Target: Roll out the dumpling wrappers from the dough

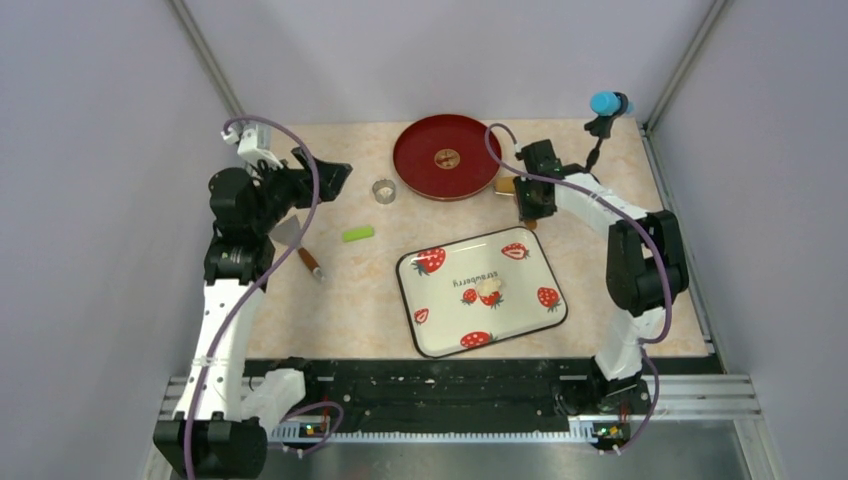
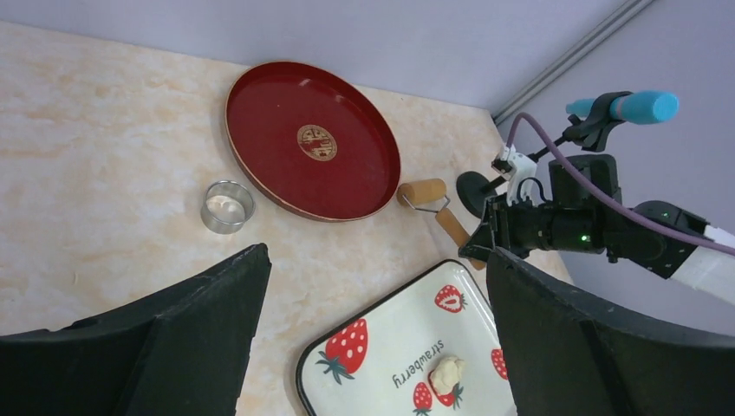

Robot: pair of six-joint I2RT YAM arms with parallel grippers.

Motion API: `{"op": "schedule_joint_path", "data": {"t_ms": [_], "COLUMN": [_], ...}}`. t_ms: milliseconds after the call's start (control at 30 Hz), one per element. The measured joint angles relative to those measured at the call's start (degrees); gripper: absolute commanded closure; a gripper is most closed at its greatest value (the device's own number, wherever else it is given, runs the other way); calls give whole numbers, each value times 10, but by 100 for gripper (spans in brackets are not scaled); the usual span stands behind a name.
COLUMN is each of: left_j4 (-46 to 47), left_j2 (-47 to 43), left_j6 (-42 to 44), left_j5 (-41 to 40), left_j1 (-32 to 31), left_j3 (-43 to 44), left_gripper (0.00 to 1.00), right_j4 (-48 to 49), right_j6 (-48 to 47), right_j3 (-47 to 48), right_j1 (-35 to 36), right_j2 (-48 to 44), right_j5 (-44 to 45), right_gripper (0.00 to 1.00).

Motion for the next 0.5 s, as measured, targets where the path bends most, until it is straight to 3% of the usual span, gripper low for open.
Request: {"op": "schedule_joint_path", "data": {"t_ms": [200,500], "left_j4": [96,27], "left_j2": [-63,-38], "left_j6": [2,58], "left_j5": [-20,-14], "left_j1": [0,0], "left_j3": [-103,-102], "left_gripper": [1,1], "right_j4": [-16,-33], "right_j6": [-11,-21], "right_j3": [21,40], "right_j1": [16,45], "right_j2": [-21,-41], "right_j5": [-17,-30], "right_gripper": [100,100]}}
